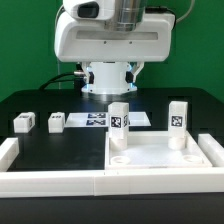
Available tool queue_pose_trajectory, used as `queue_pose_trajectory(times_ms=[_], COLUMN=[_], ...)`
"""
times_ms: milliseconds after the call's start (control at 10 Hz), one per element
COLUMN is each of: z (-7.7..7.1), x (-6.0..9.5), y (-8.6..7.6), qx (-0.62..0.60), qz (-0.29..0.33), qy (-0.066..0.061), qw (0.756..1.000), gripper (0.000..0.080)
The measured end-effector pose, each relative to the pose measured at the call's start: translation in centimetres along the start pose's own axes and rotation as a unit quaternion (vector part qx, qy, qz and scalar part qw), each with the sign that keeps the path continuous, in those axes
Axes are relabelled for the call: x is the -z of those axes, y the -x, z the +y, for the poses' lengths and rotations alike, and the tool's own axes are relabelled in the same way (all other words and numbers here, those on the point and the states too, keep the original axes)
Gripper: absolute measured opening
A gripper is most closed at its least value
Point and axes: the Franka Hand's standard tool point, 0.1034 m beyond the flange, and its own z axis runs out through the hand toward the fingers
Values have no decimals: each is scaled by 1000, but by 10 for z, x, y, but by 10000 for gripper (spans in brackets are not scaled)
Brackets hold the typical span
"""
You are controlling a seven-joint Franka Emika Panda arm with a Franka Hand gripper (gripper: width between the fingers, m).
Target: Assemble square table
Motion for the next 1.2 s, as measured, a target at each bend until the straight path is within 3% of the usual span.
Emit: queue_pose_trajectory(times_ms=[300,500,600,800,900,1200], z=[32,49,58,85,87,85], x=[-24,-40,-49,-57,-59,-61], y=[32,48,55,63,67,67], qx=[3,9,11,28,34,33], qz=[-26,-32,-28,-15,-4,-6], qy=[-32,-38,-36,6,16,12], qw=[999,999,999,999,999,999], gripper=[649,649,649,649,649,649])
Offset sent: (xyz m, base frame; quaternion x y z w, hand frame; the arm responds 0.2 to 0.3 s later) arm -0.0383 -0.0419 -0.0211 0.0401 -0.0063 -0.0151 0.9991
